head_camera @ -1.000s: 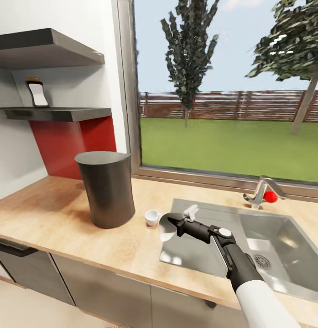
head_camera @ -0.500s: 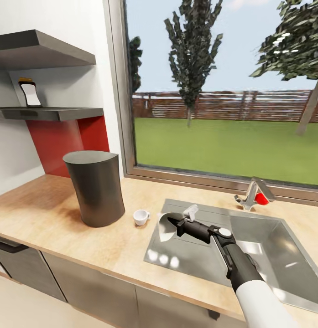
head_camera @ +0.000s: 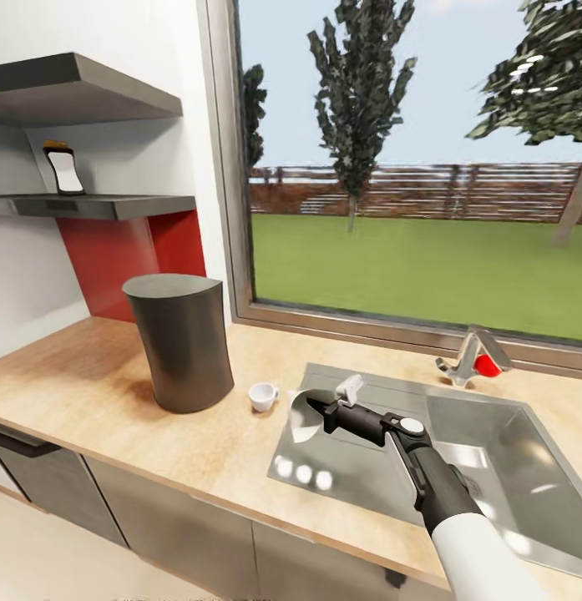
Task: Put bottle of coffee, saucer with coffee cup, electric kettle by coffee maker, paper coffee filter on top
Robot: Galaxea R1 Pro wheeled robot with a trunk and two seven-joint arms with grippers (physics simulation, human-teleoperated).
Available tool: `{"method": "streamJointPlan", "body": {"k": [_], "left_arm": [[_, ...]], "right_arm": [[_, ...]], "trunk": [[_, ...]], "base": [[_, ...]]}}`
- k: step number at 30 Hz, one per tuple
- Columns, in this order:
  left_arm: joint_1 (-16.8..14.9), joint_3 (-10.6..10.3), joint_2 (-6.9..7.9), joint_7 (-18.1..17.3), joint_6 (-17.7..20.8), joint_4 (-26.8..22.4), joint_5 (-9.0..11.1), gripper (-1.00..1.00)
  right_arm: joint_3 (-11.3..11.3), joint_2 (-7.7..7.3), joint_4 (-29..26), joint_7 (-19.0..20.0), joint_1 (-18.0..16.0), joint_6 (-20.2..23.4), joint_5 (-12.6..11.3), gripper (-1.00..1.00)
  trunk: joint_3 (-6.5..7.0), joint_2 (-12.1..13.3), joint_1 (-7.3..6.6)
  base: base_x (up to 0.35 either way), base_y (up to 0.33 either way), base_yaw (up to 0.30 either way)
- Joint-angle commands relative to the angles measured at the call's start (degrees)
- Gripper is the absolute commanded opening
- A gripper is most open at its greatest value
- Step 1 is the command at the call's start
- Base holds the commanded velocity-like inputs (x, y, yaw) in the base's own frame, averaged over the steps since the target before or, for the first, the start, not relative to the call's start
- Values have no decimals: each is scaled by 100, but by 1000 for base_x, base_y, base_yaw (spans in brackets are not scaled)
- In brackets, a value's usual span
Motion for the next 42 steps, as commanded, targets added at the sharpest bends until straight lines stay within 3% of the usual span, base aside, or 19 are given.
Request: {"method": "streamJointPlan", "body": {"k": [1,23,26,29,30,31,33,34,38,41,42], "left_arm": [[2,10,-2,13,-8,-12,14,100],[0,-4,13,13,-2,-12,14,100],[1,-8,44,13,4,-4,14,100],[5,-8,37,13,2,-1,14,100],[6,-10,38,13,1,-1,14,100],[7,-11,39,13,1,-1,14,100],[8,-16,49,7,1,-1,10,100],[8,-24,41,5,1,-1,-3,100],[8,-46,40,4,1,-1,-25,100],[8,-28,51,4,1,5,-12,100],[8,-19,51,4,1,6,-5,100]], "right_arm": [[-6,3,-6,22,-5,52,-8,-100],[-50,3,-17,9,-5,72,3,-100],[-83,-24,-330,-277,-182,1148,23,-100],[-82,-29,-729,-739,-758,2484,29,-100],[-79,-29,-776,-839,-1075,2838,38,-100],[-79,-30,-780,-862,-1182,2925,43,-100],[-77,-25,-625,-991,-2068,3623,173,-100],[-81,-1,-486,-1418,-2605,4390,203,-100],[-127,145,-309,-2207,-3487,5081,196,-100],[-499,434,591,-2409,-4392,5135,194,-100],[-613,469,886,-2449,-4623,5135,196,-100]], "trunk": [[-18,-13,4],[-115,-13,4],[-115,-13,4],[-115,-13,4],[-115,-13,4],[-115,-13,4],[-115,-13,4],[-115,-13,4],[-115,-13,4],[-115,-13,4],[-115,-13,4]], "base": [[0,0,131],[0,0,108],[0,0,1],[0,0,0],[0,0,0],[0,0,0],[0,0,0],[0,0,0],[0,0,0],[0,0,0],[0,0,0]]}}
